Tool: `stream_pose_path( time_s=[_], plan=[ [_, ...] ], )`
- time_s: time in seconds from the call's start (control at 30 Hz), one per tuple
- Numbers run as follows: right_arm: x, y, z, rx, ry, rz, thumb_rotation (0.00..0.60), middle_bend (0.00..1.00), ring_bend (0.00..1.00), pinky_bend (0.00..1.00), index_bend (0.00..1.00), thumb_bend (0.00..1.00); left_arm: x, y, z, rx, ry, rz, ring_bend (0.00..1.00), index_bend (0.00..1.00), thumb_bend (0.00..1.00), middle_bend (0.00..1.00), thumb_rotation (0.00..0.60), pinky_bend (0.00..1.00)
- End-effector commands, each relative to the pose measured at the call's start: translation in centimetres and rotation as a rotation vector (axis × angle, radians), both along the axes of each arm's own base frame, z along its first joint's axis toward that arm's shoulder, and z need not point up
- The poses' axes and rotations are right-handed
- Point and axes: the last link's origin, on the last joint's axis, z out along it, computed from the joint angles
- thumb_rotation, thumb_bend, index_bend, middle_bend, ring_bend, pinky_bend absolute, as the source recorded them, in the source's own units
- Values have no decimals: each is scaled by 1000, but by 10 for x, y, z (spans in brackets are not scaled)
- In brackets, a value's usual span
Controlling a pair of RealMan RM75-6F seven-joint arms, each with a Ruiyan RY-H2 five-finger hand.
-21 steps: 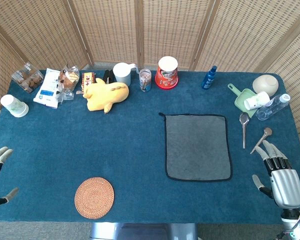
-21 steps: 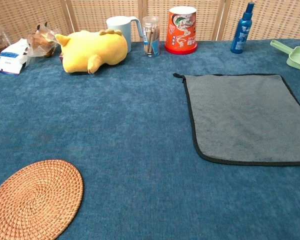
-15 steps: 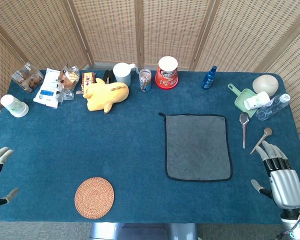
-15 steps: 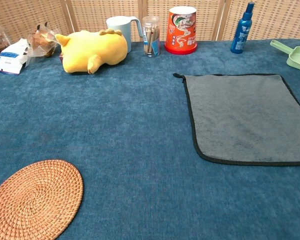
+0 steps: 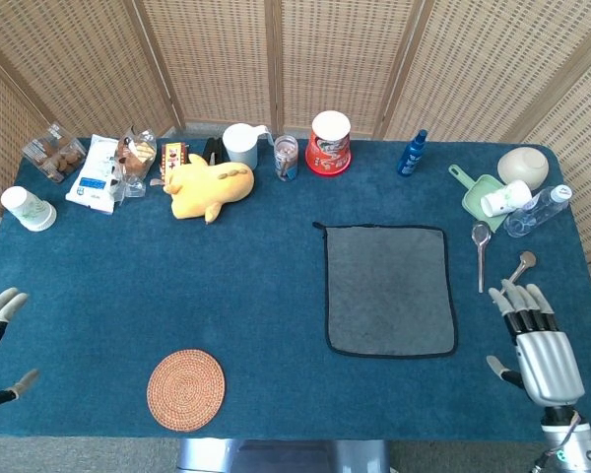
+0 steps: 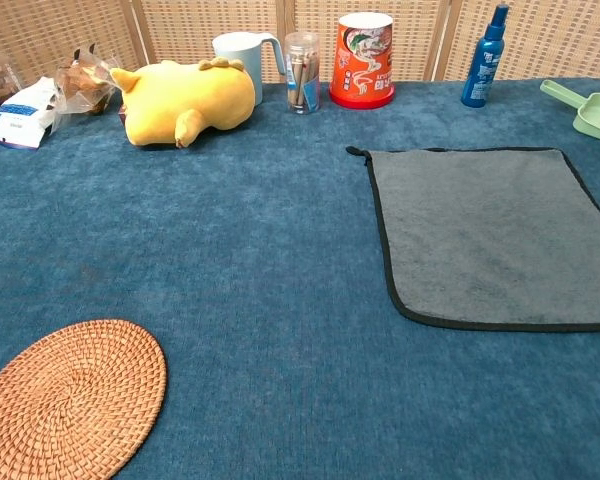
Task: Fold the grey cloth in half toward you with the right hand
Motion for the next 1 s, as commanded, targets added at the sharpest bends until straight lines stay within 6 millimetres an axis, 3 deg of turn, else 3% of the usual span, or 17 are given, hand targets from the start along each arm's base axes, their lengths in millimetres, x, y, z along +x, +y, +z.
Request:
stream_pose_path(
  time_s=[0.03,0.3,0.67,1.0],
  plan=[
    [11,-20,-3,43,6,17,600,0,0,92,0,0,0,1,0,-4,3,-1,0,0,280,0,600,0],
    [26,-82,-13,132,14,0,600,0,0,92,91,13,-1,4,-4,-15,13,9,0,0,280,0,600,0],
    [39,-177,-61,295,-102,-173,600,0,0,102,327,85,-4,14,-6,-3,9,42,0,0,280,0,600,0],
    [45,-229,-88,242,-24,-233,600,0,0,103,335,219,-7,18,-4,16,5,68,0,0,281,0,600,0]
  ],
)
